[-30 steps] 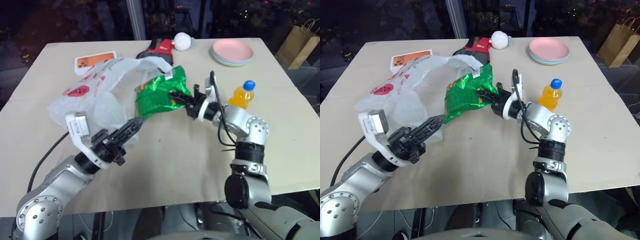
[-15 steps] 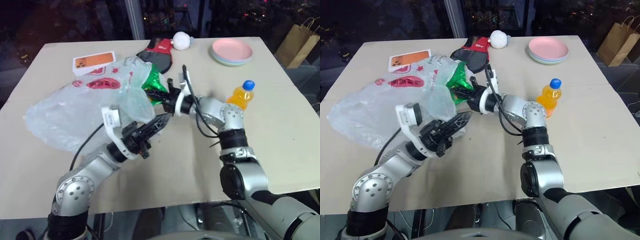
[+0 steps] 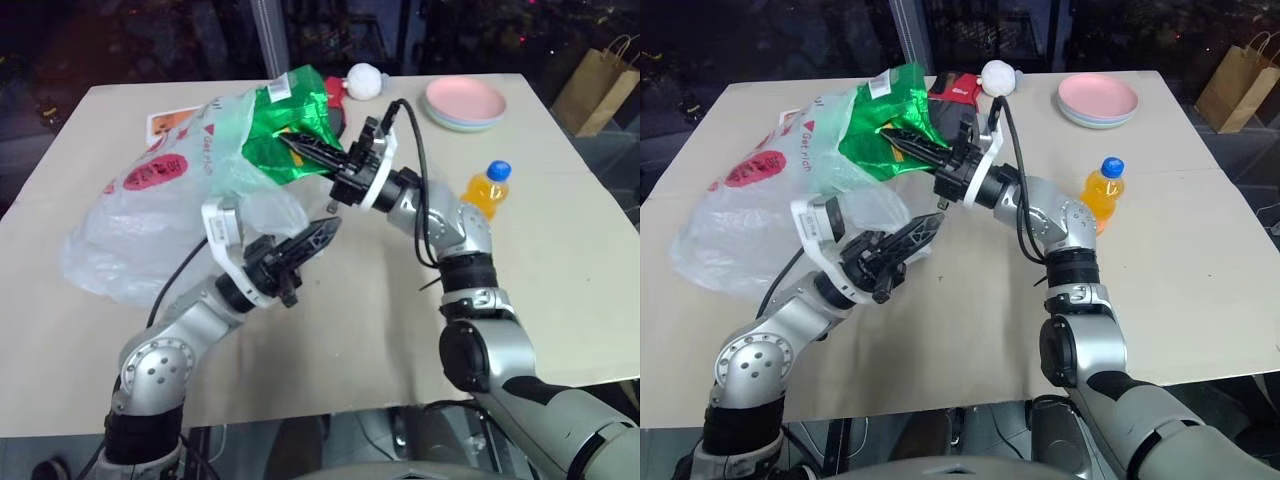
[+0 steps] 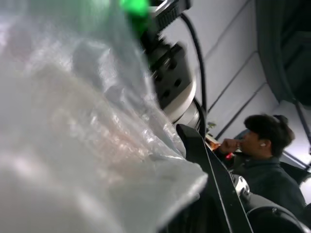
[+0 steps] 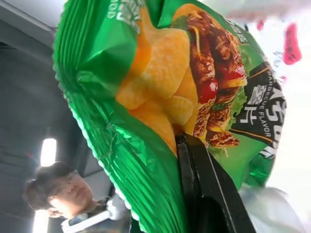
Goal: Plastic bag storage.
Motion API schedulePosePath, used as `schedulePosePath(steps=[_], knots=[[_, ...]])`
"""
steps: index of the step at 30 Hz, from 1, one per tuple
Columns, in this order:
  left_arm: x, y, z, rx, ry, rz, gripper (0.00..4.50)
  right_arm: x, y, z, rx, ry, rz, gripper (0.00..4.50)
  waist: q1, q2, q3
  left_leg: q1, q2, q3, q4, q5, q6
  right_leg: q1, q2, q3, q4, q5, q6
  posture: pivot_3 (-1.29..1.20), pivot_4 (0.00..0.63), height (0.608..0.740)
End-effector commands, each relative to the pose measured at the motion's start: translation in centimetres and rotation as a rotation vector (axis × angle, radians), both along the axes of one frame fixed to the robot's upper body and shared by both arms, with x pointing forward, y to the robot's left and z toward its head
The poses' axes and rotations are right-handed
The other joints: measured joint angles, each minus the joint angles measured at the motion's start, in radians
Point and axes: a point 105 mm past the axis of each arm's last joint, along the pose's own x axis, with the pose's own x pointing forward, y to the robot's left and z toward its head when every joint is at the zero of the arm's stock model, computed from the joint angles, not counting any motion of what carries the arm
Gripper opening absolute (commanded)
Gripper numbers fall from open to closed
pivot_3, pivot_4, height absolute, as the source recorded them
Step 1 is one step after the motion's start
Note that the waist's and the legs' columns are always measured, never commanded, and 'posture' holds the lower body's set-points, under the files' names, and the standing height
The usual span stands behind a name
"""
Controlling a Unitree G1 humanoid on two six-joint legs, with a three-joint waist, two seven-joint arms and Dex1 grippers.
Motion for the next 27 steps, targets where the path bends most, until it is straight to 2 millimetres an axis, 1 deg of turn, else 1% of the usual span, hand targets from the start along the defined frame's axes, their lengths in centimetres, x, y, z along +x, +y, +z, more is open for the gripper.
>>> schedulePosePath(steps=[1,5,8,9,10,12,15,16,18,20,22,24,26,27], knots=[[-0.5,-0.7,0.8,-0.013,-0.046,-0.049,0.00,-1.0,3.3,-3.6,-0.156,0.048,0.035,0.05,-0.004,0.000,0.000,0.000,0.000,0.000,0.000,0.000,0.000,0.000,0.000,0.000,0.000,0.000,0.000,0.00,0.150,0.740],[-1.0,-1.2,1.0,-0.038,-0.048,-0.072,0.00,-1.7,4.6,-5.2,-0.247,-0.001,0.077,0.05,-0.010,0.000,0.000,-0.001,0.000,0.000,0.000,0.000,0.000,-0.001,0.000,0.000,0.000,0.000,0.000,0.00,0.150,0.740],[-1.3,-1.6,0.8,-0.039,-0.046,-0.076,0.00,-2.8,5.4,-5.6,-0.311,-0.122,0.122,0.05,-0.011,0.000,0.000,-0.001,0.000,0.000,0.000,0.000,0.000,-0.001,0.000,0.000,-0.001,0.000,0.000,0.00,0.150,0.740],[-1.2,-1.5,0.7,-0.039,-0.043,-0.068,0.00,-2.8,5.6,-5.7,-0.333,-0.161,0.118,0.58,-0.012,0.000,0.000,-0.001,0.000,0.000,0.000,0.000,0.000,-0.001,0.000,0.000,-0.001,0.000,0.000,0.00,0.150,0.740],[-1.1,-1.4,0.6,-0.040,-0.039,-0.058,0.00,-2.6,5.7,-5.9,-0.350,-0.185,0.107,0.94,-0.012,0.000,0.000,-0.001,0.000,0.000,0.000,0.000,0.000,-0.001,0.000,0.000,0.000,0.000,0.000,0.00,0.150,0.740],[-1.0,-1.2,0.5,-0.047,-0.033,-0.036,0.00,-2.0,5.5,-5.8,-0.343,-0.222,0.064,1.81,-0.012,0.000,0.000,-0.001,0.000,0.000,0.000,0.000,0.000,-0.001,0.000,0.000,0.000,0.000,0.000,0.00,0.150,0.740],[-1.0,-0.7,0.5,-0.060,-0.029,-0.009,0.00,-0.9,4.8,-5.5,-0.325,-0.288,-0.001,3.24,-0.012,0.000,0.000,-0.001,0.000,0.000,0.000,0.000,0.000,-0.001,0.000,0.000,0.000,0.000,0.000,0.00,0.150,0.740],[-1.0,-0.3,0.5,-0.066,-0.027,0.004,0.00,-0.5,4.4,-5.1,-0.305,-0.308,-0.025,3.79,-0.012,0.000,0.000,-0.001,0.000,0.000,0.000,0.000,0.000,-0.001,0.000,0.000,0.000,0.000,0.000,0.00,0.150,0.740],[-1.0,0.4,0.8,-0.082,-0.030,0.038,0.00,-0.1,3.4,-4.8,-0.290,-0.355,-0.055,4.41,-0.011,0.000,0.000,-0.001,0.000,0.000,0.000,0.000,0.000,-0.001,0.000,0.000,0.000,0.000,0.000,0.00,0.150,0.740],[-1.0,1.3,1.3,-0.106,-0.036,0.074,0.00,0.2,2.5,-5.2,-0.330,-0.422,-0.079,4.41,-0.011,0.000,0.000,-0.001,0.000,-0.001,0.000,0.000,0.000,-0.001,0.000,0.000,-0.001,0.000,0.000,0.00,0.150,0.740],[-1.1,2.7,2.3,-0.139,-0.048,0.137,0.00,0.8,1.2,-5.9,-0.390,-0.503,-0.130,4.41,-0.008,0.000,0.000,-0.001,0.000,-0.001,0.000,0.000,0.000,-0.001,0.000,-0.001,-0.001,0.000,0.000,0.00,0.150,0.740],[-1.3,4.0,3.0,-0.163,-0.056,0.188,0.00,1.0,0.1,-6.4,-0.416,-0.530,-0.148,4.41,-0.008,0.000,0.000,-0.001,0.000,-0.001,0.000,0.000,0.000,-0.001,-0.001,-0.001,0.000,0.000,0.000,0.00,0.150,0.740],[-1.8,7.0,3.6,-0.213,-0.054,0.303,0.00,1.5,-2.1,-6.2,-0.433,-0.605,-0.193,4.41,-0.009,0.000,0.000,-0.001,0.000,-0.001,0.000,0.000,0.000,-0.001,-0.001,-0.001,-0.001,0.000,0.000,0.00,0.150,0.740],[-2.3,8.1,3.6,-0.218,-0.051,0.340,0.00,1.9,-3.1,-5.8,-0.440,-0.645,-0.224,4.41,-0.012,0.000,0.000,-0.001,0.000,-0.001,0.000,0.000,0.000,-0.001,-0.001,0.000,-0.001,0.000,0.000,0.00,0.150,0.740]])
